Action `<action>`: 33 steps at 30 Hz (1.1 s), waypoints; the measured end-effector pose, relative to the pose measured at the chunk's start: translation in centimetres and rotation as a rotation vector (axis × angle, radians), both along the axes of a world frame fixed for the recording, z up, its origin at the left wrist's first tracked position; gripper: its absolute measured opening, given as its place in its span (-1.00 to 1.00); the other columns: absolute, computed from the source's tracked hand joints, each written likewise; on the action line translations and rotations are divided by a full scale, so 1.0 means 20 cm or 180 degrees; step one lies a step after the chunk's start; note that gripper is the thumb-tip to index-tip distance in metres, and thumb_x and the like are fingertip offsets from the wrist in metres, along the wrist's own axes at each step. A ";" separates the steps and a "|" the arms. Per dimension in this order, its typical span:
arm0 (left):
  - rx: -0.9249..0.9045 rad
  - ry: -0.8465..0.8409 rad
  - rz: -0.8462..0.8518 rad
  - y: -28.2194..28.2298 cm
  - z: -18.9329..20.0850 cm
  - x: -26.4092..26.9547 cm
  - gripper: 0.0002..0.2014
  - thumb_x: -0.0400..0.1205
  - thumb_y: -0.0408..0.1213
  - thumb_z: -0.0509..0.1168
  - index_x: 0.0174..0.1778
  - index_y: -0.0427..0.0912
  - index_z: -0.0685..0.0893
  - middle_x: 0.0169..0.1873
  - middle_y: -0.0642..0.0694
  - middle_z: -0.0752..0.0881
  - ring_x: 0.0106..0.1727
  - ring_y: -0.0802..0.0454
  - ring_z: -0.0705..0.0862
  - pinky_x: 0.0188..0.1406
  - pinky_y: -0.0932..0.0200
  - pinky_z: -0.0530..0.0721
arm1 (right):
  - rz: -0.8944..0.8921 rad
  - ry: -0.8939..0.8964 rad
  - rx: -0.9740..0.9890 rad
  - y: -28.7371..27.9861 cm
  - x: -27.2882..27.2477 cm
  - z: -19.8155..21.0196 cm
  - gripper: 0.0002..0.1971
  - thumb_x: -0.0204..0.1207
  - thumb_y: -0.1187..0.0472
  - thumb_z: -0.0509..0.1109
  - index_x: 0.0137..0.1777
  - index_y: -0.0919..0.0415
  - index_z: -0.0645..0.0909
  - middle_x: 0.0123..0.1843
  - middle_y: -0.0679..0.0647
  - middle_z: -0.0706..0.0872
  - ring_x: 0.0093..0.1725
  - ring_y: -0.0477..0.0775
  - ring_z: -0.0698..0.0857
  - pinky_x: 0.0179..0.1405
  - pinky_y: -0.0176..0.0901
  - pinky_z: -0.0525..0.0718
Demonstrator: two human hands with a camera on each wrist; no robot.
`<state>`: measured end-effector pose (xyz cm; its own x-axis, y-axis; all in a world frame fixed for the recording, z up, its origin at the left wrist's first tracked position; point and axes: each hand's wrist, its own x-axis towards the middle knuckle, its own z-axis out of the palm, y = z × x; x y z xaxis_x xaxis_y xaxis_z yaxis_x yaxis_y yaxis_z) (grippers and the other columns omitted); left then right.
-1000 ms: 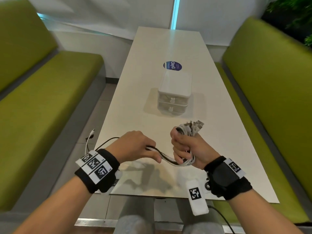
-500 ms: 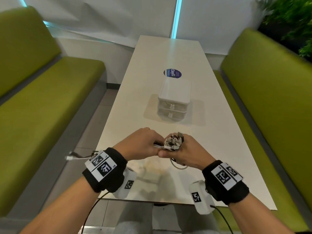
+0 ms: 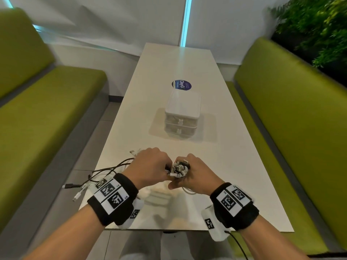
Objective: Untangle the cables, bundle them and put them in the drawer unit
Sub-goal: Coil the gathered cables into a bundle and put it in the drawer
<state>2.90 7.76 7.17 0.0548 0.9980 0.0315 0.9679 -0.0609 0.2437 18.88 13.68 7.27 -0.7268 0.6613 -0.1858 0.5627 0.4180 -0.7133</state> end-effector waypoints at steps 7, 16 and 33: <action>0.0510 -0.0273 -0.0041 -0.02 -0.01 -0.01 -0.68 0.43 0.09 0.47 -0.42 -0.10 0.73 -0.57 -0.17 0.66 -0.51 -0.12 0.36 -0.44 0.14 0.30 | 0.0073 0.0112 -0.0174 0.01 -0.01 0.00 -0.64 0.19 0.10 0.74 -0.28 0.07 0.56 -0.35 -0.09 0.65 -0.36 -0.15 0.58 -0.36 -0.33 0.47; 0.0434 -0.0120 0.0002 -0.03 -0.01 -0.05 -0.65 0.47 0.17 0.42 -0.36 -0.06 0.73 -0.52 -0.11 0.69 -0.44 -0.15 0.57 -0.45 0.13 0.36 | 0.0259 0.0317 -0.0573 -0.01 0.00 0.03 -0.72 0.31 0.18 0.66 -0.28 0.24 0.58 -0.50 -0.06 0.60 -0.54 -0.10 0.59 -0.32 -0.12 0.55; -0.0767 -0.1519 -0.0037 -0.09 -0.03 -0.21 -0.58 0.69 0.19 0.16 -0.34 -0.01 0.60 -0.45 0.08 0.70 -0.46 0.19 0.62 -0.33 0.22 0.53 | -0.0812 0.0811 -0.0396 0.05 0.03 0.01 -0.79 0.46 0.23 0.55 -0.31 0.24 0.59 -0.54 -0.06 0.65 -0.55 -0.14 0.65 -0.42 -0.29 0.55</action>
<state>-1.39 6.03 6.66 0.1014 0.9794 -0.1744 0.7456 0.0412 0.6651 19.52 14.76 7.54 -0.5750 0.8106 -0.1107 0.4355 0.1888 -0.8802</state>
